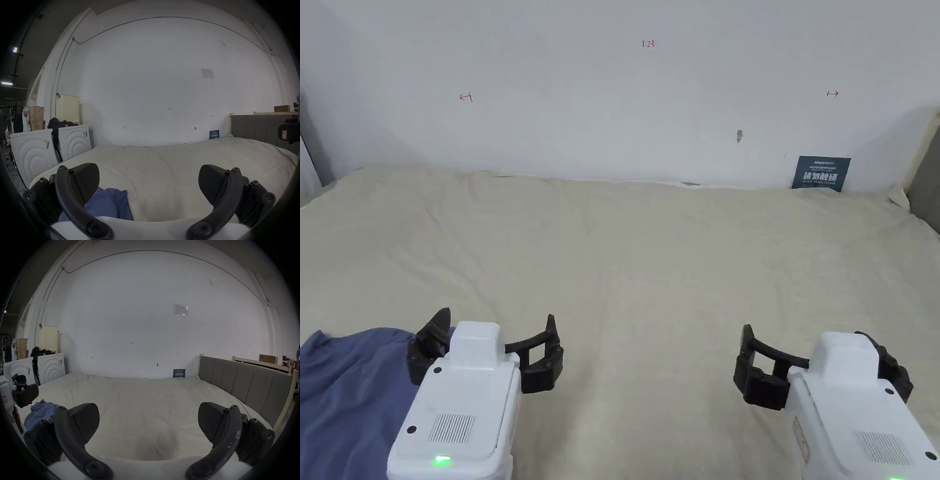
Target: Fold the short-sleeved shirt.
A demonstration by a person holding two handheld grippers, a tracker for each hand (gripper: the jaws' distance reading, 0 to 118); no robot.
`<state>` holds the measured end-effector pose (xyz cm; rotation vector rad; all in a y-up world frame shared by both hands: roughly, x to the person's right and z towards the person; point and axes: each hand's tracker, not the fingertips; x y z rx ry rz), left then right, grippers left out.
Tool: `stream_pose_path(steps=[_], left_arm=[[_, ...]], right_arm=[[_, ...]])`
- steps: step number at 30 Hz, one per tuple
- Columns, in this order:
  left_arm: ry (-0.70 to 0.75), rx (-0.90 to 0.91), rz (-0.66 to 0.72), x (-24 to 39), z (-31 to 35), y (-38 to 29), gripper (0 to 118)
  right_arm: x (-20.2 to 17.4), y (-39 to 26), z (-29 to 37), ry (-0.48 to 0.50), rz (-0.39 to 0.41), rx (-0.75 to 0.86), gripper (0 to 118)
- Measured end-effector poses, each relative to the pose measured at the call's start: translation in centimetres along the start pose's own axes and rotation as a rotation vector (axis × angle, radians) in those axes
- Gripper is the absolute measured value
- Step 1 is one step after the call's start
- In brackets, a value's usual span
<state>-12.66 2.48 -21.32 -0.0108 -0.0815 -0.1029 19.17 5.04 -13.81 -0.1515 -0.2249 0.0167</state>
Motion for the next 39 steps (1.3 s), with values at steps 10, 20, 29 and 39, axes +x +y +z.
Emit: stream_pose_path(steps=[10,20,29,39], left_arm=[[0.004,-0.008,0.008,-0.1,0.0,0.1,118],[0.003,0.001,-0.004,-0.2,0.1,0.1,118],[-0.024,-0.015,0.031,-0.1,0.1,0.8,6],[-0.046,-0.048,0.067,-0.6,-0.3,0.5,0]], right_arm=[[0.0,0.0,0.0,0.007,0.007,-0.001,118],[-0.1,0.2,0.0,0.001,0.013,-0.001,118],[-0.5,0.5,0.0,-0.036,0.059,0.001,12],[-1.2,0.6,-0.3,0.000,0.065,0.002,0]])
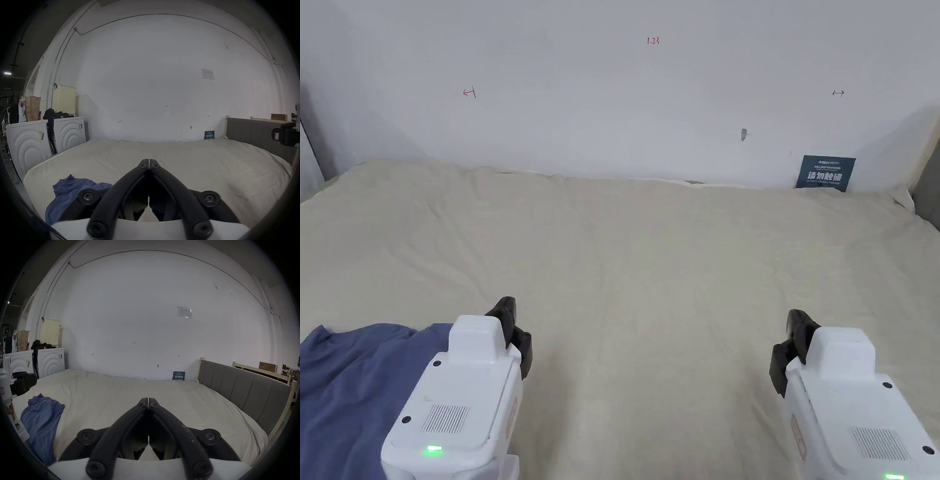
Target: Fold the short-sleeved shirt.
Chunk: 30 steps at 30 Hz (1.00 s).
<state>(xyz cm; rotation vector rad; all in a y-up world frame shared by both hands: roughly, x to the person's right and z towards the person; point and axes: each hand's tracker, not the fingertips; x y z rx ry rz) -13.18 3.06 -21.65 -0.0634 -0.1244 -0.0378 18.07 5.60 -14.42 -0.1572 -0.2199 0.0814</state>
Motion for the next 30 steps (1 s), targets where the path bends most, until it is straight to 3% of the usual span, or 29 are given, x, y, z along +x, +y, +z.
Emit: stream_pose_path(steps=[7,20,30], left_arm=[[0.066,-0.007,-0.014,-3.1,0.5,-0.2,0],[0.435,-0.051,-0.038,-17.3,7.4,-0.8,0],[0.581,-0.091,-0.023,-24.0,12.5,-1.0,0]], right_arm=[[-2.5,0.4,-1.4,0.081,0.000,-0.003,0],[-16.3,2.3,-3.3,0.431,0.033,0.031,0],[-23.8,3.0,-1.8,0.593,0.048,0.033,0]])
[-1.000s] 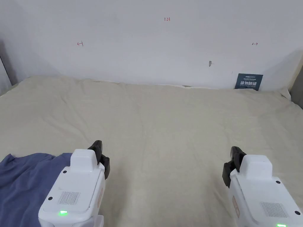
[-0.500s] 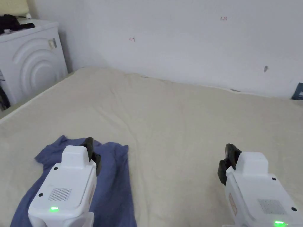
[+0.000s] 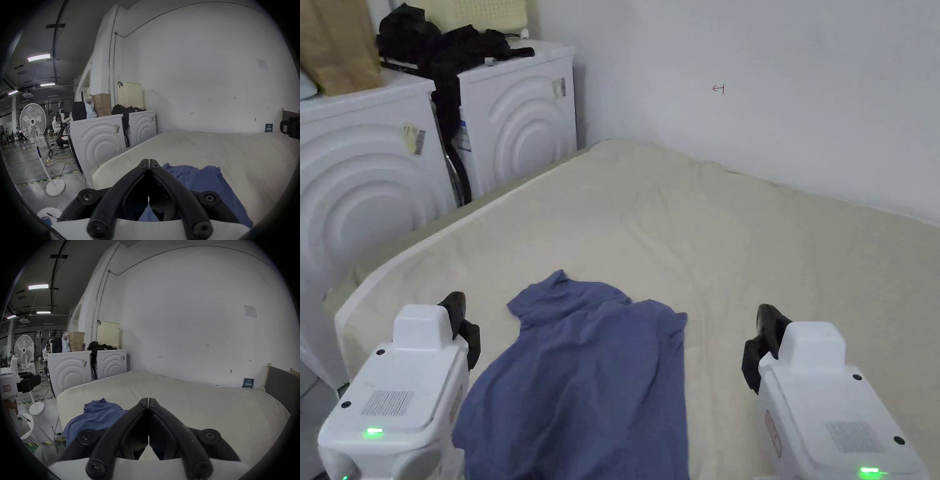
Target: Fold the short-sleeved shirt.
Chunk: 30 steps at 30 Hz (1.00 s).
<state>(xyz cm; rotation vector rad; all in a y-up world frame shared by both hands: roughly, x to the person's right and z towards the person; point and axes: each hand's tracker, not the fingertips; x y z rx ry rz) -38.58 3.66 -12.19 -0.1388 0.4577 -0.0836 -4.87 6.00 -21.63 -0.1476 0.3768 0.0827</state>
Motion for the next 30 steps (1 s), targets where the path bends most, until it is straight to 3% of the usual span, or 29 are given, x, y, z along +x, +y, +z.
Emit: stream_pose_path(steps=[9,12,13,15,17,25,30], left_arm=[[-0.135,-0.197,0.079,0.7,-3.3,-0.1,0],[-0.210,-0.302,0.144,2.1,-5.5,-0.3,7],[-0.218,-0.336,0.147,2.8,-6.4,-0.5,20],[-0.255,-0.406,0.157,4.1,-8.1,-1.0,72],[-0.281,-0.499,0.156,5.8,-10.1,-1.8,115],[-0.301,-0.653,0.025,13.0,-15.1,-5.9,118],[-0.309,-0.798,-0.006,16.4,-17.9,-9.6,102]], right_arm=[[0.0,0.5,0.5,0.003,0.012,-0.007,0],[1.9,0.1,0.1,-0.024,0.022,-0.014,0],[2.4,0.1,0.2,-0.033,0.024,-0.016,1],[3.2,-0.1,0.1,-0.055,0.024,-0.021,0],[4.4,-0.2,0.1,-0.079,0.024,-0.028,1],[8.3,-1.8,-0.2,-0.154,0.019,-0.064,1],[9.4,-2.4,0.3,-0.194,0.018,-0.092,1]])
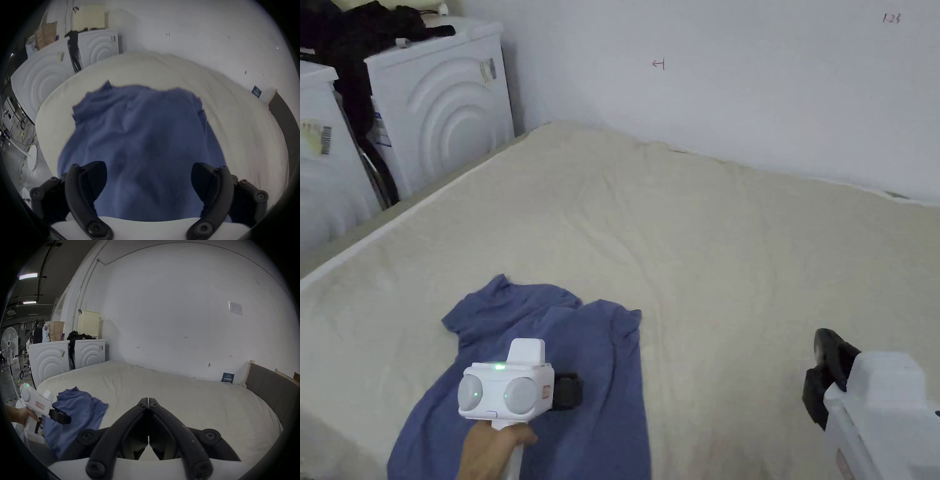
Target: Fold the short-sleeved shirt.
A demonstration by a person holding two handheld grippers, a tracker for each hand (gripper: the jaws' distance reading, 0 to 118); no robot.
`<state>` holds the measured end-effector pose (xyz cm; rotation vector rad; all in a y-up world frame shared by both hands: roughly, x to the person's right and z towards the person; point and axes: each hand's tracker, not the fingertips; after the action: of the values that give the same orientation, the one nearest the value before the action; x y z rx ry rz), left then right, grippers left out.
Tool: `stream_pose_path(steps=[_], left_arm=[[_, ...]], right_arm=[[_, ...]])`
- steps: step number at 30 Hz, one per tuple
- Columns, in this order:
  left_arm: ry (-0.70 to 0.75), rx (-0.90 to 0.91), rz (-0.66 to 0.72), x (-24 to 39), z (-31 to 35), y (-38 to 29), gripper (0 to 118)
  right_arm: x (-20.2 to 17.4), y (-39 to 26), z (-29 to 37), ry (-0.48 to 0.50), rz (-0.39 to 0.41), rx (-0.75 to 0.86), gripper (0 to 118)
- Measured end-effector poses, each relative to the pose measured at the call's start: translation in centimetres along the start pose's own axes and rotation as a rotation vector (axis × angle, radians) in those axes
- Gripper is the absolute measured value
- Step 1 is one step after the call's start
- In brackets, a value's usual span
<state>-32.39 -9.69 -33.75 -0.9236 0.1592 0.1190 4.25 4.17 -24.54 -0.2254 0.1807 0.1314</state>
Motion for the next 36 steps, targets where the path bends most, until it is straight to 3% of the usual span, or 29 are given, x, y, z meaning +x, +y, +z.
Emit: stream_pose_path(steps=[2,4,6,9,11,16,23,36], left_arm=[[0.014,-0.076,-0.001,0.4,-2.1,-0.5,84],[0.018,-0.141,-0.003,0.7,-3.2,-1.2,83],[0.026,-0.043,0.006,0.9,-1.9,-1.6,79],[0.023,-0.046,-0.024,1.2,-1.7,-1.7,41],[0.009,-0.045,-0.032,1.1,-1.5,-1.6,5],[-0.040,0.034,-0.023,0.6,1.2,-1.4,5],[-0.252,0.220,0.037,2.1,10.5,2.6,5],[-0.580,0.424,-0.221,17.4,22.3,12.4,5]], right_arm=[[0.5,-0.3,0.1,-0.012,-0.004,-0.010,1],[1.1,-0.6,0.2,-0.022,-0.003,-0.021,1],[1.5,-0.8,0.3,-0.028,-0.002,-0.027,1],[2.0,-0.9,0.6,-0.036,-0.004,-0.030,1],[2.3,-0.9,0.8,-0.042,-0.010,-0.030,1],[2.5,-0.2,2.2,-0.051,-0.025,-0.014,1],[4.0,0.5,4.3,-0.069,-0.030,0.017,1],[9.8,0.8,9.4,-0.183,-0.058,0.086,1]])
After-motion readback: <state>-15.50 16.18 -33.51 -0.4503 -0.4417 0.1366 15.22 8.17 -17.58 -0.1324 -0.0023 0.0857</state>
